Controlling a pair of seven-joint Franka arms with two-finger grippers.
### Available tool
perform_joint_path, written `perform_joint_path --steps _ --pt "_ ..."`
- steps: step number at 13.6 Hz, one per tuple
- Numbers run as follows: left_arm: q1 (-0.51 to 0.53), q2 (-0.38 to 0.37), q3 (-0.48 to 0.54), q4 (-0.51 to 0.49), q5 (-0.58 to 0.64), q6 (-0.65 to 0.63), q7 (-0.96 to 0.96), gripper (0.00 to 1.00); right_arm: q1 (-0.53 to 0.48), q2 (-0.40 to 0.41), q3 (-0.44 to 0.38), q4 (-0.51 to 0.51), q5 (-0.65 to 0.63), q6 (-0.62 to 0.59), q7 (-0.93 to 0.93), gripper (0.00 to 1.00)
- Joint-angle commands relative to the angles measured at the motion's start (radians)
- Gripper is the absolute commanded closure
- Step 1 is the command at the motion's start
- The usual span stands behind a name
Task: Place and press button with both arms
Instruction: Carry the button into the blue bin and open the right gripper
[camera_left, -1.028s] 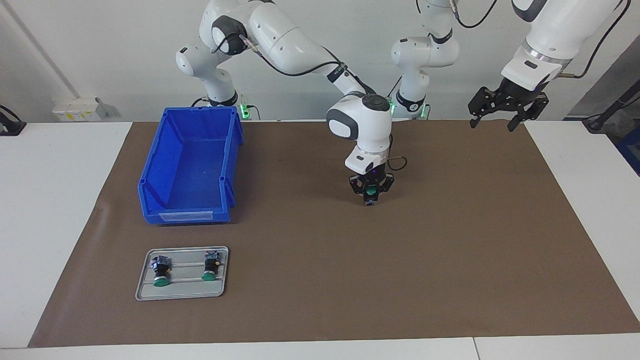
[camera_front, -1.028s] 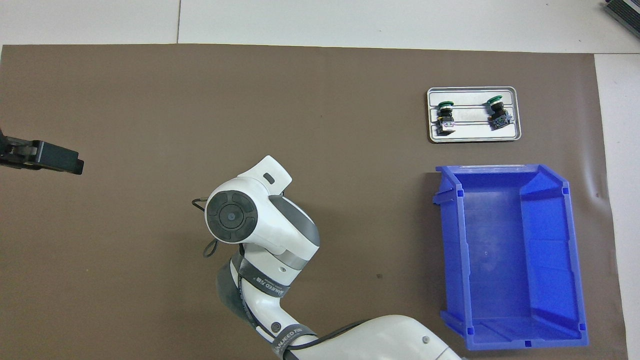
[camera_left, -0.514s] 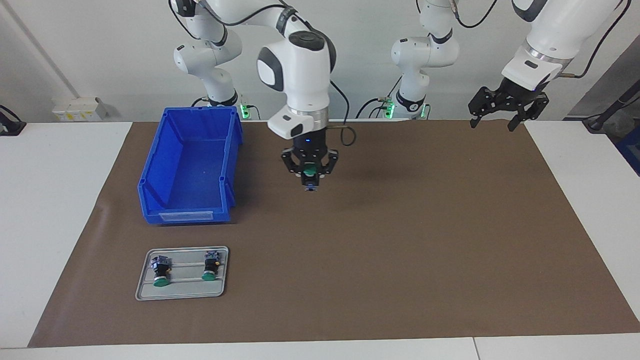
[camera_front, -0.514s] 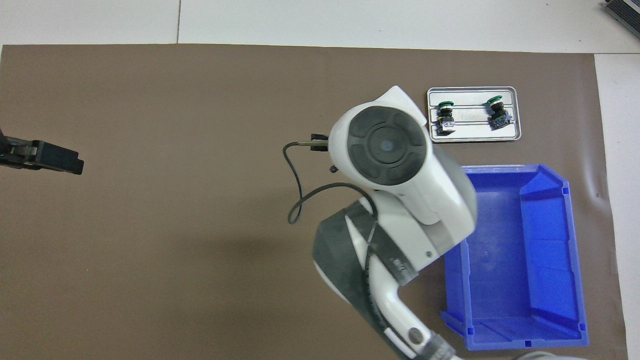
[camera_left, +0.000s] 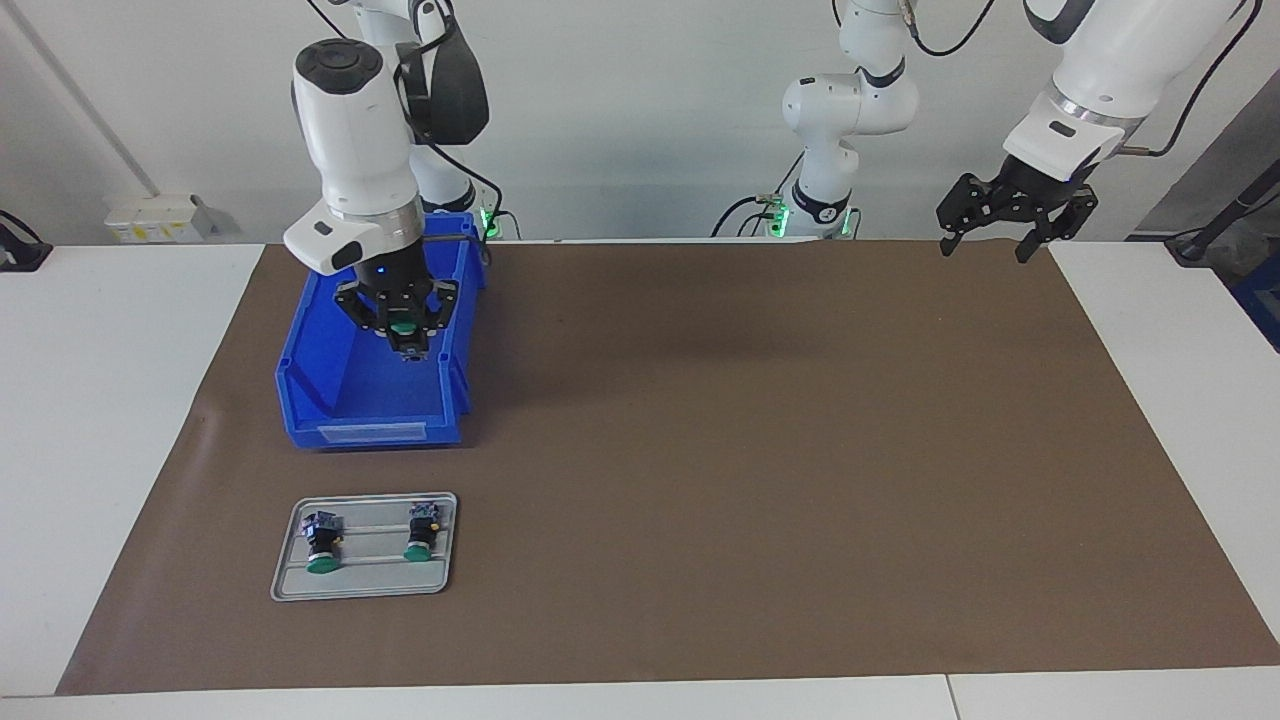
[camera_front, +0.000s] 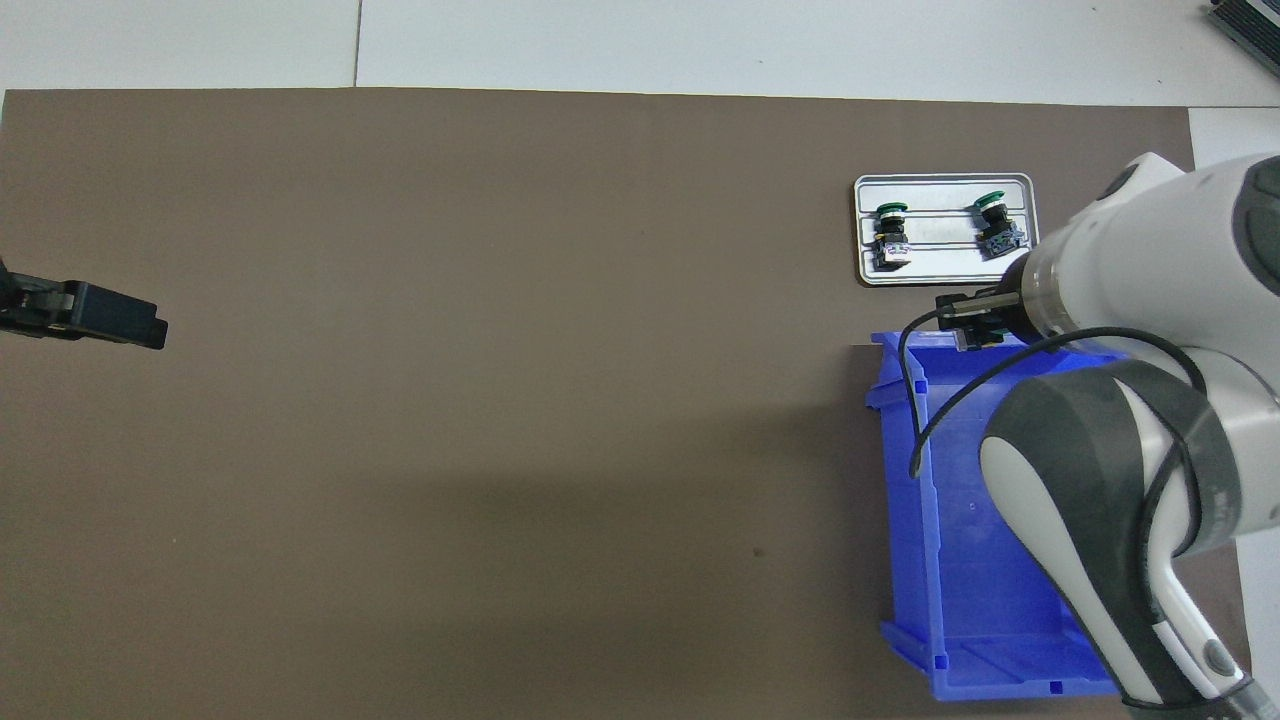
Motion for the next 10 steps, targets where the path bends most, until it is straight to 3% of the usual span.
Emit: perform_joint_path --steps 1,3,6,10 --pt "0.013 -0.029 -0.006 -0.034 -0.004 0.011 0.01 0.0 -0.087 -0.155 0.016 -0.312 0.033 0.207 -0.081 1.0" --pt "0.013 -0.029 -0.006 -0.034 -0.004 0.011 0.01 0.0 -0.147 -0.2 0.015 -0.478 0.099 0.361 -0.165 1.0" --pt "0.013 -0.029 -0.006 -0.034 -0.004 0.011 0.01 0.0 -0.218 -0.196 0.013 -0.582 0.154 0.467 -0.259 1.0" --pt "0.013 -0.029 -0.006 -0.034 -0.004 0.011 0.01 0.0 -0.24 -0.159 0.013 -0.707 0.165 0.633 -0.27 1.0"
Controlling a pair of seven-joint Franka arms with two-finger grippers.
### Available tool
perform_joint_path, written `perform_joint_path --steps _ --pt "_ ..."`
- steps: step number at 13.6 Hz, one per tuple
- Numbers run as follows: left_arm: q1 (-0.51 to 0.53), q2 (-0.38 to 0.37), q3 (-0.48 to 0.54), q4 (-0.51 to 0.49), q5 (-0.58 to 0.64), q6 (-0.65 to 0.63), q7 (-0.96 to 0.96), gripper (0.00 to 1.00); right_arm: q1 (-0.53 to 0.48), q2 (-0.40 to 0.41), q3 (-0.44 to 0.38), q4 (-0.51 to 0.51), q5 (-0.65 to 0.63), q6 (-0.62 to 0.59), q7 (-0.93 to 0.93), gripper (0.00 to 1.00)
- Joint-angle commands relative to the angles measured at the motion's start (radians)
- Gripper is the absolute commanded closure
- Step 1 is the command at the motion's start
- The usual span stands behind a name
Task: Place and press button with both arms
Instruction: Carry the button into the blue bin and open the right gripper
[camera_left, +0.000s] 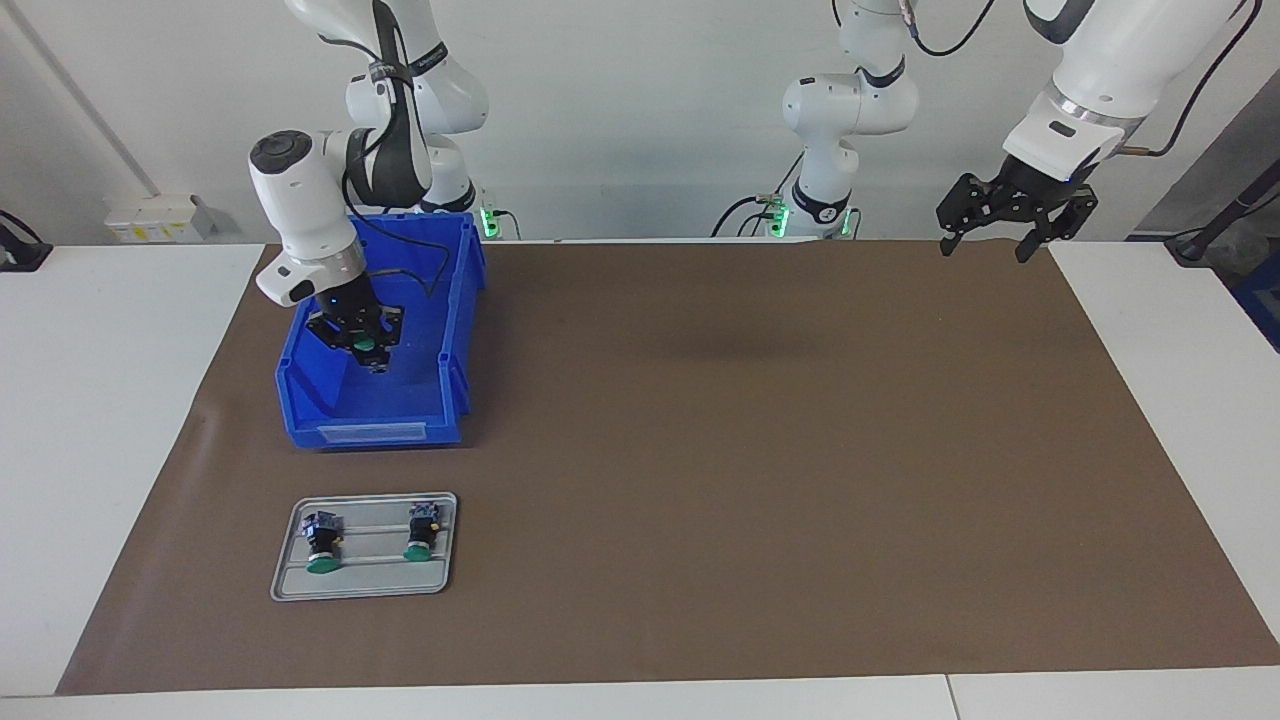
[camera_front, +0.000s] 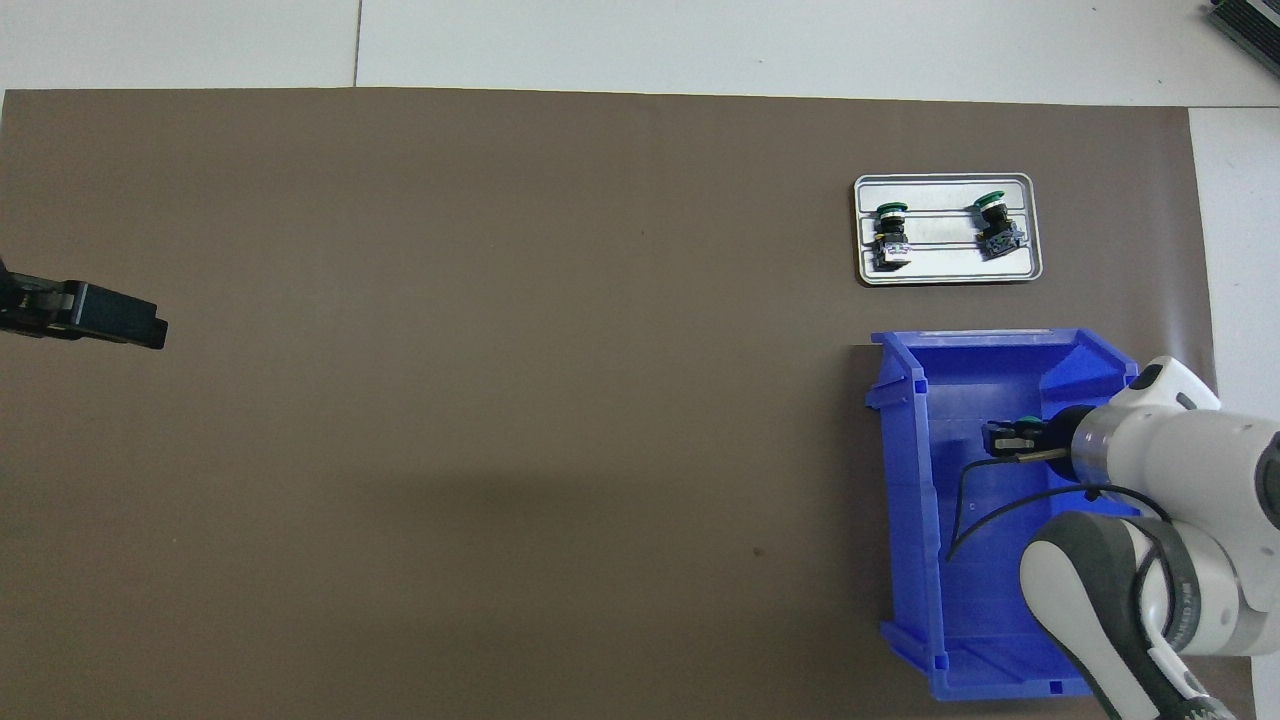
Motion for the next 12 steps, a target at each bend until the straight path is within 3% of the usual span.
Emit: perform_joint_path --steps 1,4,7,8,10,12 --pt "0.013 -0.029 -0.006 -0.034 -0.004 0.011 0.01 0.0 -0.03 0.014 0.014 -0.072 0.032 0.099 -0.028 1.0" --pt "0.013 -0.029 -0.006 -0.034 -0.004 0.011 0.01 0.0 -0.037 0.037 0.015 -0.079 0.052 0.116 -0.025 0.99" --pt "0.013 -0.029 -0.006 -0.034 -0.004 0.011 0.01 0.0 -0.034 0.042 0.015 -0.076 0.062 0.113 -0.025 0.18" --pt "0.013 -0.029 -0.006 -0.034 -0.004 0.011 0.01 0.0 -0.03 0.031 0.015 -0.068 0.062 0.104 -0.021 0.0" --pt "0.013 -0.029 -0.006 -0.034 -0.004 0.011 0.01 0.0 -0.021 -0.001 0.017 -0.001 0.062 0.022 -0.018 0.0" --pt "0.013 -0.029 -0.006 -0.034 -0.004 0.011 0.01 0.0 -0.02 -0.001 0.017 0.155 0.062 -0.173 -0.015 0.0"
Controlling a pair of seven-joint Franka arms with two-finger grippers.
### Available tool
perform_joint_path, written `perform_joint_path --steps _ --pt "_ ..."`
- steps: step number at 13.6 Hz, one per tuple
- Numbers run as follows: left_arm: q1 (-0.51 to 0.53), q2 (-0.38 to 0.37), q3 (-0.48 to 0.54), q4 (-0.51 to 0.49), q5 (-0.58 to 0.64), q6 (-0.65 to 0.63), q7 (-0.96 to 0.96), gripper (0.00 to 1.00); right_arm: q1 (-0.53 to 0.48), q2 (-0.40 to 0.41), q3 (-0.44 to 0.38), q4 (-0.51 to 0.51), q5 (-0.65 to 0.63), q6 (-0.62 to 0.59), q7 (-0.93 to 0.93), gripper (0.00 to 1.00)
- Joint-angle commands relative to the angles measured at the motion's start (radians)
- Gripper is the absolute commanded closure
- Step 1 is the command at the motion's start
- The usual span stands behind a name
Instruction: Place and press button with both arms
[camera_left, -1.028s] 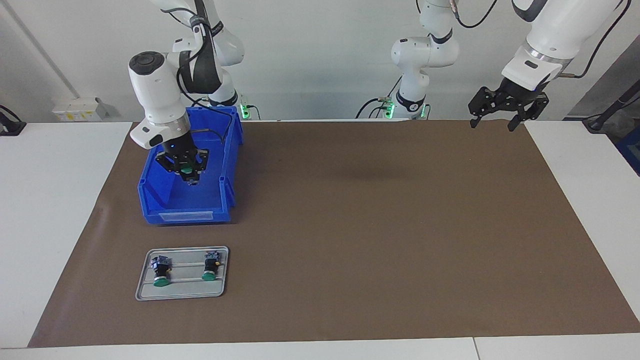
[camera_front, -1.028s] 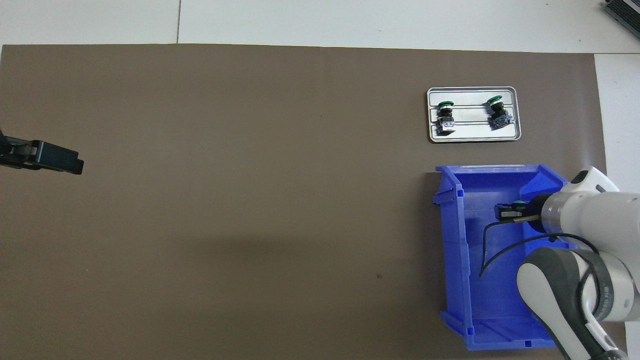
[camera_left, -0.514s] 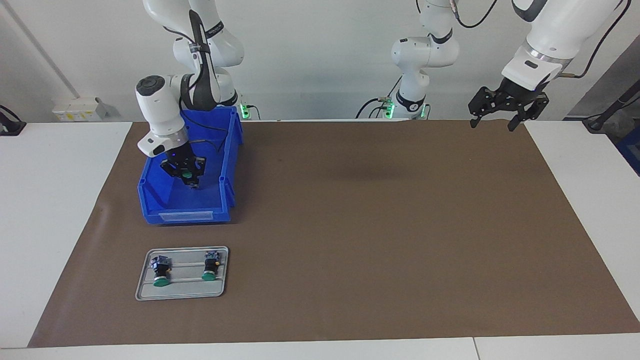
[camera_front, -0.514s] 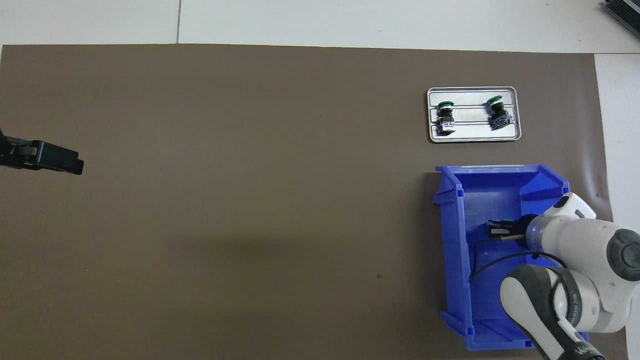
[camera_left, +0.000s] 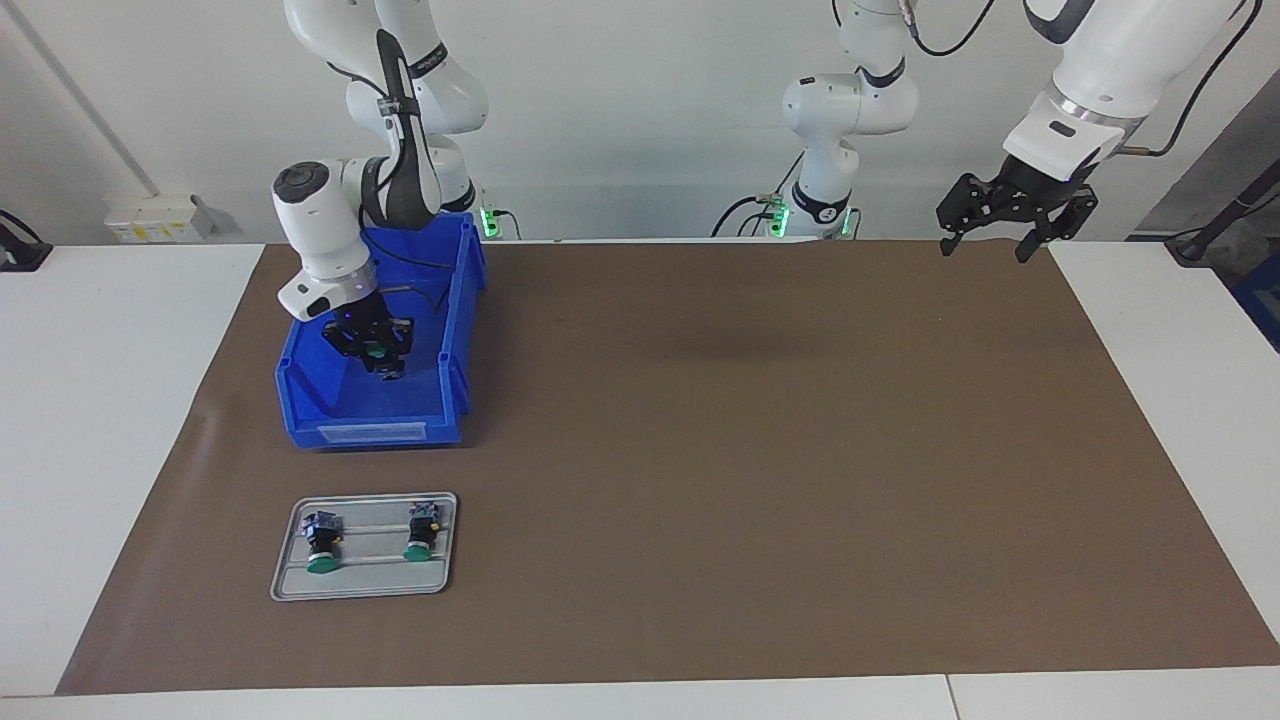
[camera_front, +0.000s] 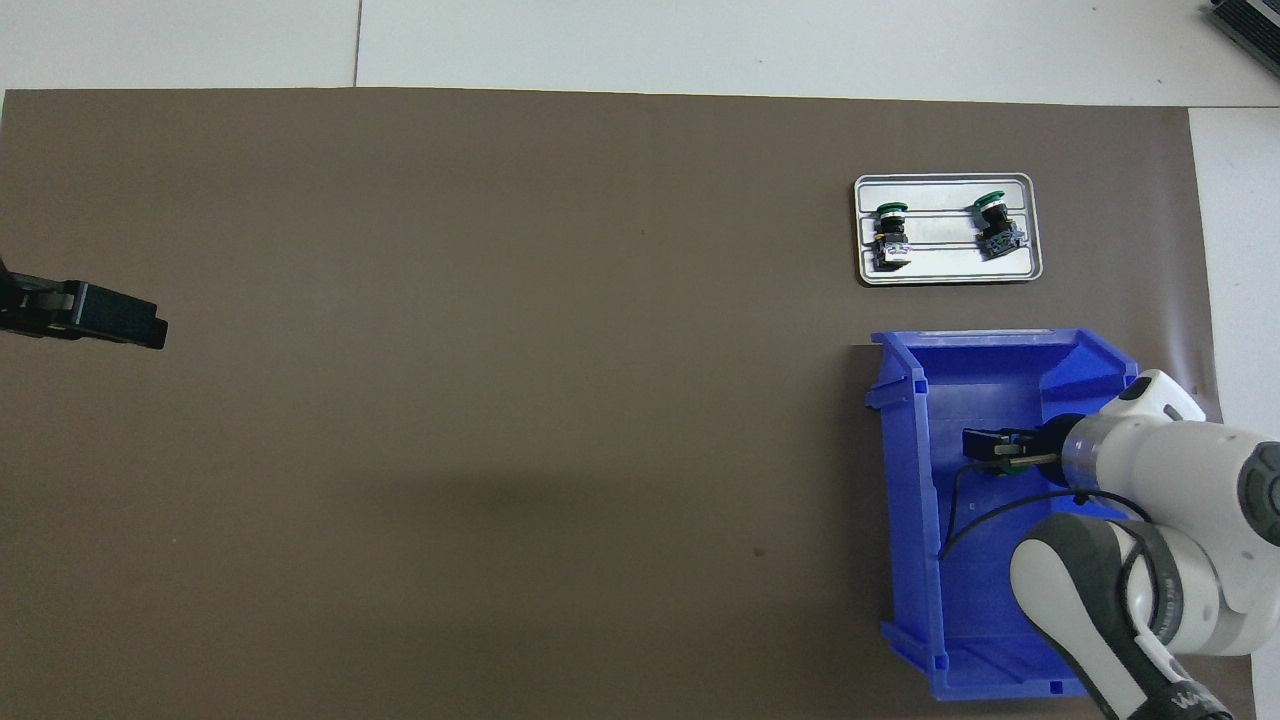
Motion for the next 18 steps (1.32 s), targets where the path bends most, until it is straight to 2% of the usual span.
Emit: perform_joint_path --steps 1,7,9,12,14,18 --pt "0.013 -0.029 -0.006 -0.034 -0.004 0.011 0.01 0.0 -0.009 -0.013 0.009 0.212 0.028 -0.243 -0.001 0.0" --pt "0.013 -0.029 -0.006 -0.034 -0.004 0.011 0.01 0.0 -0.018 0.02 0.008 0.614 0.005 -0.691 0.137 0.0" --pt "0.013 -0.029 -0.006 -0.034 -0.004 0.011 0.01 0.0 -0.02 0.043 0.008 0.739 -0.024 -0.803 0.171 0.0" --pt "0.013 -0.029 -0.006 -0.034 -0.004 0.011 0.01 0.0 -0.02 0.137 0.008 0.944 -0.043 -0.925 0.173 0.0" --pt "0.013 -0.029 -0.006 -0.034 -0.004 0.011 0.01 0.0 -0.023 0.19 0.009 1.026 -0.043 -0.972 0.173 0.0" --pt "0.013 -0.029 -0.006 -0.034 -0.004 0.011 0.01 0.0 -0.013 0.182 0.011 0.998 -0.055 -0.963 0.193 0.0"
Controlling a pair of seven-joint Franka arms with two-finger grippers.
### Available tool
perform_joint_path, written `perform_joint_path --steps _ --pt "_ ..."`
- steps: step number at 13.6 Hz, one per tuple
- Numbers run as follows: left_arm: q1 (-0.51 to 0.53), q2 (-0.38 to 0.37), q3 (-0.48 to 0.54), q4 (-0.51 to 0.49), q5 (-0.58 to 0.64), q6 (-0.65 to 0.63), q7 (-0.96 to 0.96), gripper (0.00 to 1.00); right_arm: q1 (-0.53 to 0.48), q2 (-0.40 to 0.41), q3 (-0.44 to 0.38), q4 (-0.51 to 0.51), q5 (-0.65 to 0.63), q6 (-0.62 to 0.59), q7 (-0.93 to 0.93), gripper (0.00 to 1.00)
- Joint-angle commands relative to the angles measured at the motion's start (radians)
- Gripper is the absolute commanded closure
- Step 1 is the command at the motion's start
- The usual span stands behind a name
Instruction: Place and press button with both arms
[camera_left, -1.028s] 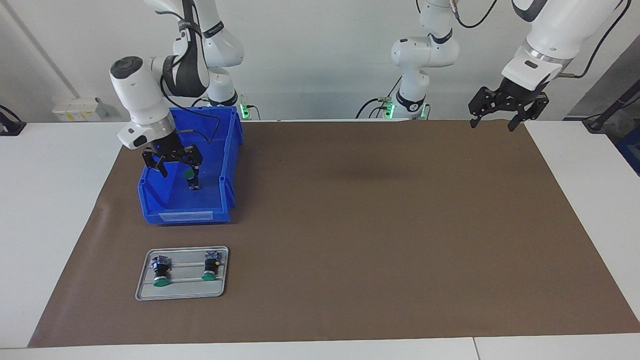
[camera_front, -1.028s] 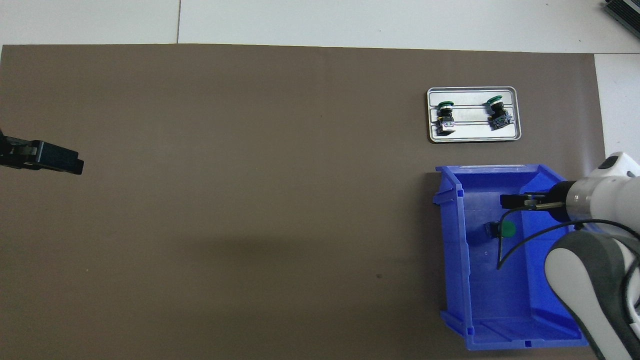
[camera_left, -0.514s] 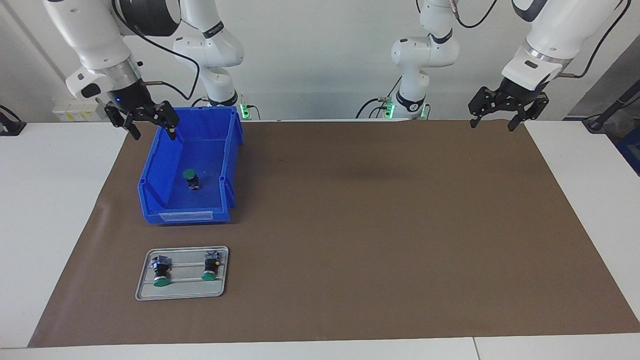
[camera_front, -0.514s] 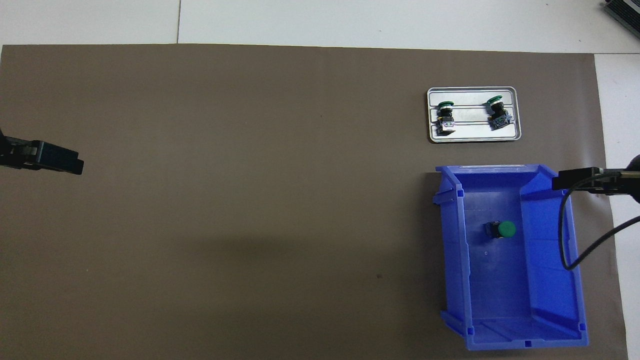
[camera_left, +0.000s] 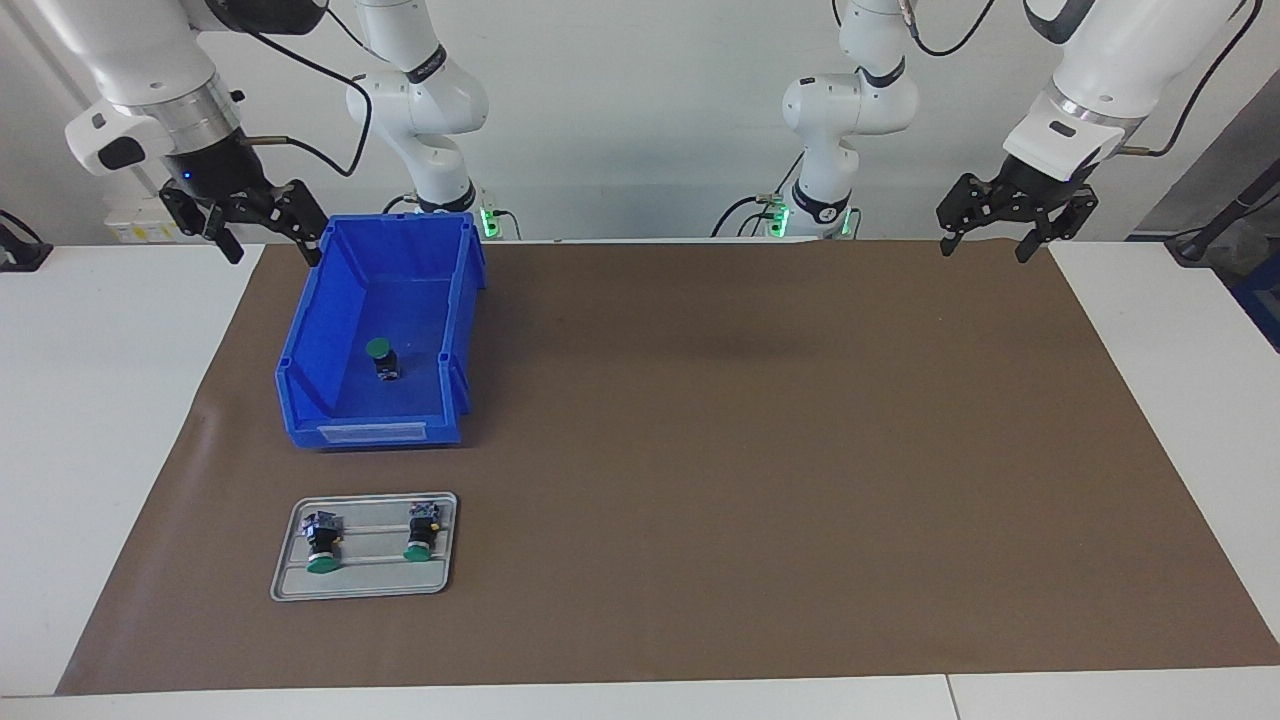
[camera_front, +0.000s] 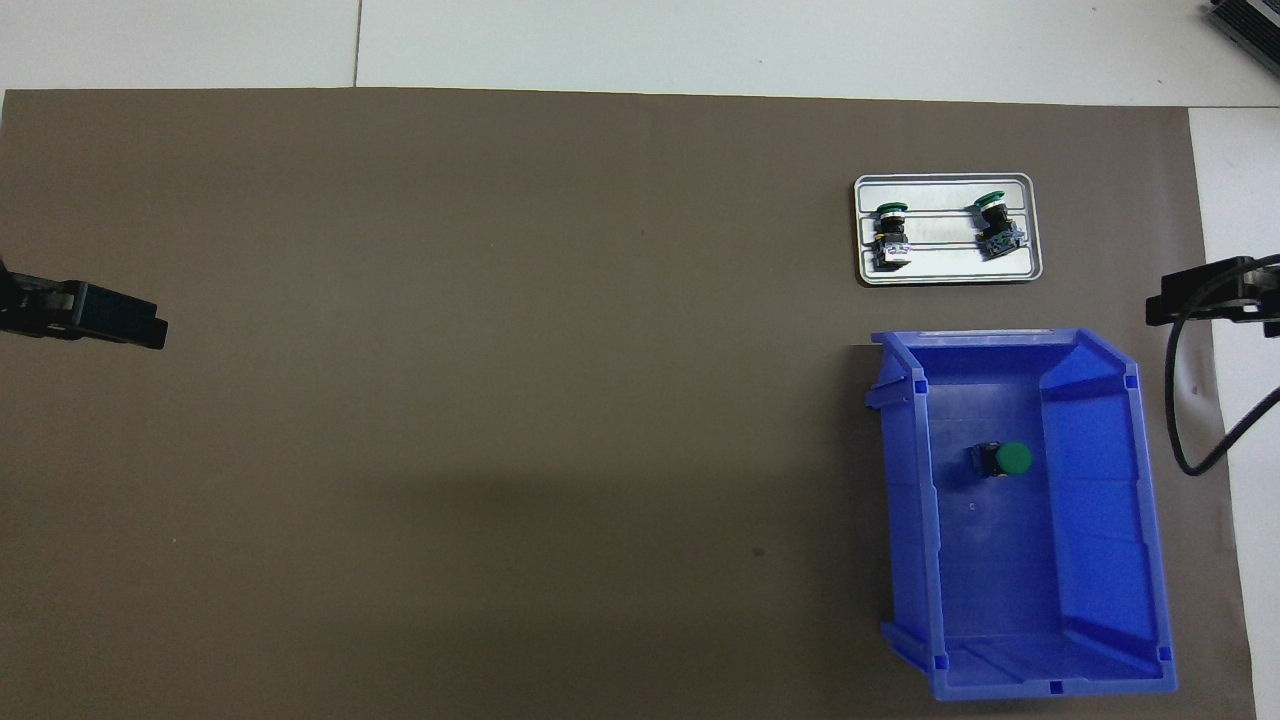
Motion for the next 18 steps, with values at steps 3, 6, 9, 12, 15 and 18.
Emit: perform_joint_path --steps 3,6,9,12,15,18 --pt "0.013 -0.029 -0.006 -0.036 -0.004 0.011 0.01 0.0 0.004 0.002 0.012 0.022 -0.025 -0.037 -0.004 0.0" --pt "0.013 -0.029 -0.006 -0.034 -0.004 0.011 0.01 0.0 0.01 0.011 0.021 0.069 -0.094 -0.089 -0.04 0.0" --pt "0.013 -0.029 -0.006 -0.034 -0.004 0.011 0.01 0.0 0.005 0.019 0.037 0.096 -0.05 -0.125 -0.038 0.0" --pt "0.013 -0.029 -0.006 -0.034 -0.004 0.011 0.01 0.0 0.004 0.02 0.035 0.085 -0.029 -0.119 -0.038 0.0" --pt "0.013 -0.029 -0.006 -0.034 -0.004 0.011 0.01 0.0 0.01 0.017 0.035 0.073 -0.083 -0.083 -0.084 0.0" --pt "0.013 -0.029 -0.006 -0.034 -0.004 0.011 0.01 0.0 0.008 0.016 0.035 0.063 -0.086 -0.082 -0.088 0.0"
